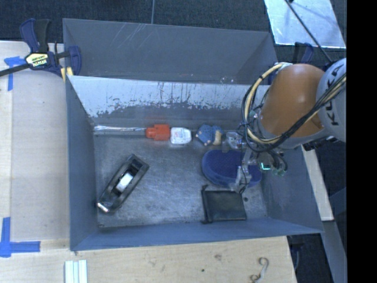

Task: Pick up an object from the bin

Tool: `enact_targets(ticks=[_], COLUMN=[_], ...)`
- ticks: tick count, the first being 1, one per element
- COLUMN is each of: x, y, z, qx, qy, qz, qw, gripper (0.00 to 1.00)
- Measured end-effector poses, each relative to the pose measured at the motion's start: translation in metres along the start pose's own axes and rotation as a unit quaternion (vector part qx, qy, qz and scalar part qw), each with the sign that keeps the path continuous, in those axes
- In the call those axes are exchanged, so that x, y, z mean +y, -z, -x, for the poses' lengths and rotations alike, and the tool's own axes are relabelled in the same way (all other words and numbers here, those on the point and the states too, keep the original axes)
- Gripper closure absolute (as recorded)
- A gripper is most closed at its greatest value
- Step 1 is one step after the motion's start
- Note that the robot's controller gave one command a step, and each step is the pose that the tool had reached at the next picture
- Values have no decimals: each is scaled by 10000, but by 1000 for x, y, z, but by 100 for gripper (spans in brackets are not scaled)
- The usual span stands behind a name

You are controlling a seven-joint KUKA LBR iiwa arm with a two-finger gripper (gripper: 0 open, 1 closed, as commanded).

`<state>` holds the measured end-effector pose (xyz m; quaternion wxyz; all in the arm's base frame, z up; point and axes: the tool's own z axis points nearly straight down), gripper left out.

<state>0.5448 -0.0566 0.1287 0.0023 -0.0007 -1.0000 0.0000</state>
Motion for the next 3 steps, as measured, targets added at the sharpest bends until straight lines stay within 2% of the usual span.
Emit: enact_targets(ticks=[1, 2, 3], x=[6, 6, 14], y=[-57, -54, 89], z=[-13, -11, -27], qx=[-76, -111, -63], qy=[1560, 1561, 3330], qz=[-13, -19, -24], qw=[9877, 9877, 9429], gripper=[0, 100, 100])
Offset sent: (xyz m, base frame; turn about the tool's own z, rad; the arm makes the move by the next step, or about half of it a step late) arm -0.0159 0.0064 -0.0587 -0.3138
